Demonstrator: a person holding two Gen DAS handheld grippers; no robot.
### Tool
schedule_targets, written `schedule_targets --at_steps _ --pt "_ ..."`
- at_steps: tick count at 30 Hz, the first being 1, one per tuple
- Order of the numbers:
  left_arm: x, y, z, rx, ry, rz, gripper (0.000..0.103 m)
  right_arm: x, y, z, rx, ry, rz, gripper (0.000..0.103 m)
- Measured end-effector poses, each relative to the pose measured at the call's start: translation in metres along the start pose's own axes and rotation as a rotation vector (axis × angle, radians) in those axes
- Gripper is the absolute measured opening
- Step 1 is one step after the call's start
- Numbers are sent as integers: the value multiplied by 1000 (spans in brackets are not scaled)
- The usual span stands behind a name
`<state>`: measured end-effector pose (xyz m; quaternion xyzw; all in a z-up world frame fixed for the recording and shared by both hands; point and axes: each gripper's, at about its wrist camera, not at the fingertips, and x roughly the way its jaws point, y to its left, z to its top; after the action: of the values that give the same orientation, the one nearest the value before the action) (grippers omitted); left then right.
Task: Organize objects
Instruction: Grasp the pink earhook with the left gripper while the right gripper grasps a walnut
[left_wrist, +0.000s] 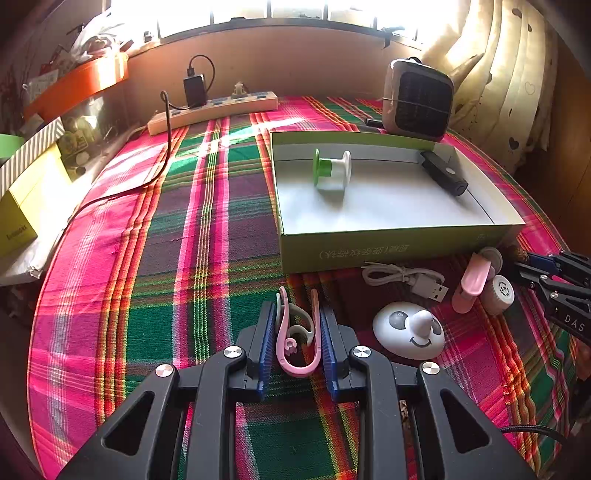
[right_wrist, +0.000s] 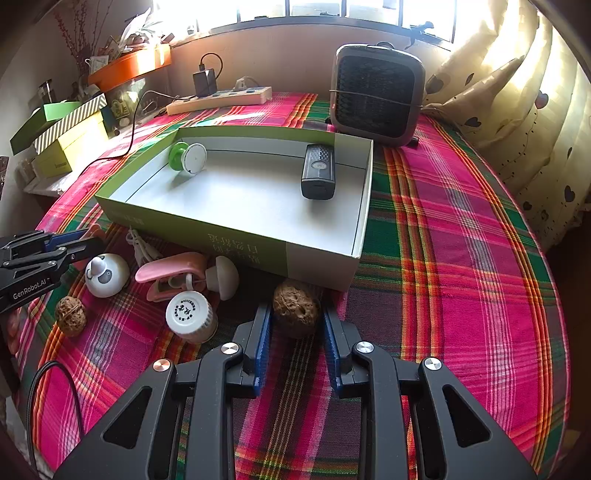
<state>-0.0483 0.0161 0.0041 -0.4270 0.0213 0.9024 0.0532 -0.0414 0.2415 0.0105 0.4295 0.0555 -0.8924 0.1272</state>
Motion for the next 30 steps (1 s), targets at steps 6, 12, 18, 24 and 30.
schedule_targets --at_steps 6,12,18,24,30 --pt "0 0 1 2 0 0 21 0 0 0 -1 0 -1 26" --pt "0 -1 1 3 4 -1 21 0 -1 0 5 -1 -1 26" --pt "-2 -1 3 6 2 0 21 -2 -3 0 12 -8 1 26" --pt "-10 -2 7 12 -12 -11 21 -8 -5 3 18 -25 7 26" --pt "-17 -4 14 9 -21 -43 21 -13 -7 6 33 -37 31 26"
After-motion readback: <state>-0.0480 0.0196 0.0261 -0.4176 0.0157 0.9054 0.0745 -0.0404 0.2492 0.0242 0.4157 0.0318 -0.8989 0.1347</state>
